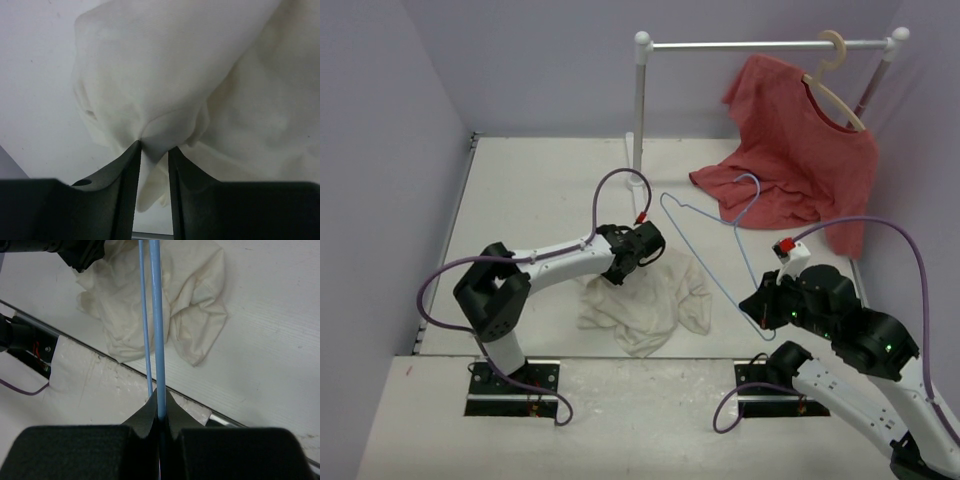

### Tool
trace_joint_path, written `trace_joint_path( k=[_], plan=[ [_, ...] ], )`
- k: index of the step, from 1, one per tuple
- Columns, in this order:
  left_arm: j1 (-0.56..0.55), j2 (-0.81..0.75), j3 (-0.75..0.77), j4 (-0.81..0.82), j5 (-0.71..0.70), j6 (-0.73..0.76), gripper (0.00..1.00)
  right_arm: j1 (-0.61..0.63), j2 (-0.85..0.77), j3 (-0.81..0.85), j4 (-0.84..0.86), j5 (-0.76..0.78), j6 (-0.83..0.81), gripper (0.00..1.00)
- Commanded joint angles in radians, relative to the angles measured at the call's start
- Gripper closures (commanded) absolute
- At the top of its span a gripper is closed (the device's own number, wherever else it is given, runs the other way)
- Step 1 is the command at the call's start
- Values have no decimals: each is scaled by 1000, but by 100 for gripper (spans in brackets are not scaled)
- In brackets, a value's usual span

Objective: Place the t-shirt on the hanger

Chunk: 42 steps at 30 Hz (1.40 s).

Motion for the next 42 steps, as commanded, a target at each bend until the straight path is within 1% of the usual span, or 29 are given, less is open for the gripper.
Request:
trace_joint_path(
  k=[1,5,8,11,13,15,18,20,21,24,25,27,30,34,38,42],
  plan=[
    [27,-29,55,34,-43,14,70,4,3,-1,49,-22,-20,100],
    [42,-29,70,33,-66,17,65,4,16,-8,65,-30,-24,100],
    [60,-27,72,44,-62,21,76,4,22,-10,70,-31,-25,100],
    [75,-33,81,55,-54,17,91,4,31,-14,77,-42,-26,100],
    [87,-39,86,63,-46,11,97,4,29,-14,76,-58,-22,100],
    [107,-58,96,79,-30,-4,100,4,22,-14,72,-80,-13,100],
    [151,-107,99,128,15,-35,100,4,0,-12,35,-123,-4,100],
    [184,-141,87,181,100,-48,100,4,-23,-32,22,-211,-8,100],
    [200,-159,80,212,129,-54,100,4,-28,-52,22,-285,-16,100],
    [220,-160,96,253,174,-88,100,4,-52,-99,38,-399,-13,100],
    [221,-159,105,257,177,-89,100,4,-61,-110,47,-403,-9,100],
    [222,-142,128,271,224,-107,100,6,-80,-136,64,-430,15,100],
    [221,-136,136,286,257,-134,100,4,-85,-181,111,-429,57,100],
    [221,-156,124,308,302,-154,100,5,-41,-248,260,-425,125,100],
    [222,-179,120,305,297,-157,100,4,8,-255,338,-351,159,100],
    [221,-183,116,296,292,-154,100,4,45,-242,352,-267,170,100]
  ],
)
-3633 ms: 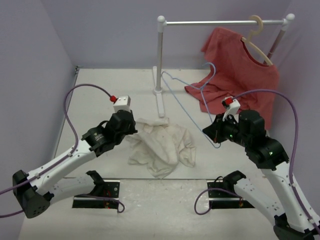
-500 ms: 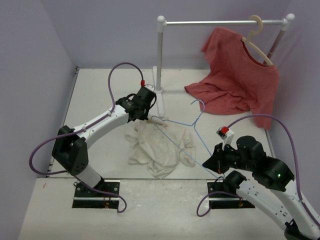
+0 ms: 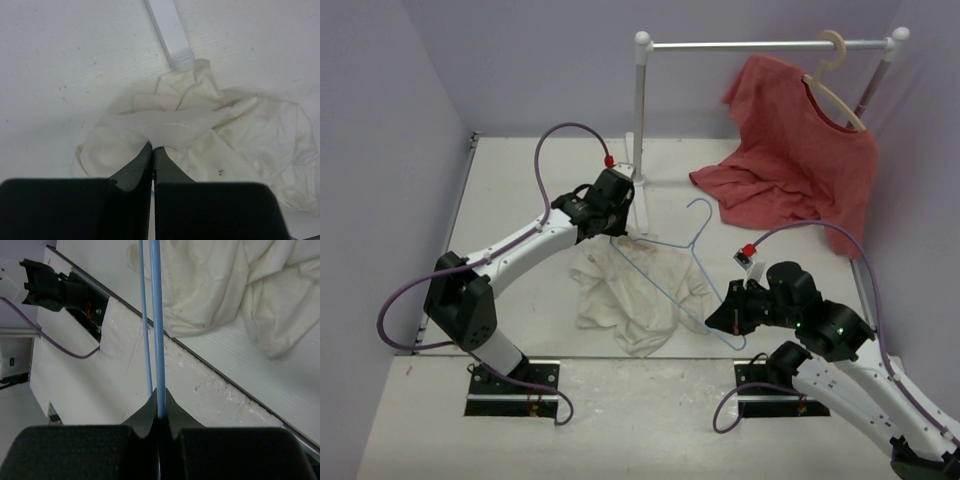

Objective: Place the t-shirt on the hanger

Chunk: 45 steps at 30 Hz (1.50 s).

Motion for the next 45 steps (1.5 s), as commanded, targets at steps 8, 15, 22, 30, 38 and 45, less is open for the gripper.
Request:
trace_joint_path(
  k=[8,15,22,30,38,45],
  plan=[
    [2,-39,1,36,-45,-16,100,5,92,63,31,176,-7,100],
    [2,-21,33,18,-93,-17,100,4,-3,63,-29,2,-60,100],
    [2,-21,38,28,-68,-27,100,4,-35,71,-72,92,-37,100],
    [2,-45,26,46,-5,-43,100,4,97,83,56,113,-34,100],
    [0,-53,-3,70,57,-63,100,4,291,158,264,166,-37,100],
    [0,-137,107,4,55,-22,100,6,444,164,520,-108,-89,100]
  ],
)
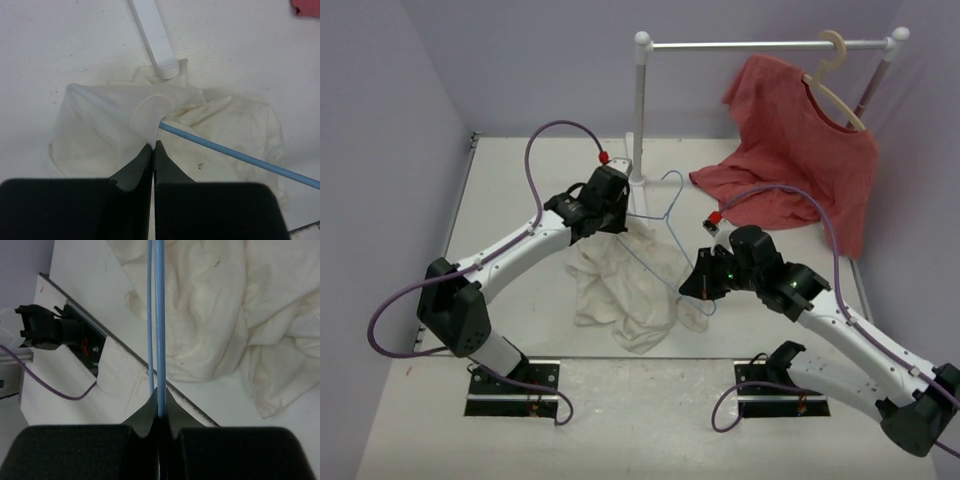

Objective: Place the t-shirt on the hanger

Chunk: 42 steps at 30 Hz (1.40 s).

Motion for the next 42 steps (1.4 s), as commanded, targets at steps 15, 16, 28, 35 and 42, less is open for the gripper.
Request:
trace_joint_path(
  k=[15,16,28,35,42],
  plan=[
    [-132,-267,234,-121,59,12,100,1,65,54,519,-47,-110,100],
    [-155,-282,223,-111,70,6,100,1,74,60,530,-49,-115,100],
    [-270,-453,187,-192,-453,-175,100,10,-30,114,276,438,68,100],
    [-123,-429,59,-177,-464,-255,100,10,-154,94,113,410,48,100],
    [-109,-370,-29,5,-164,-205,100,10,-122,188,-2,276,-47,100]
  ],
)
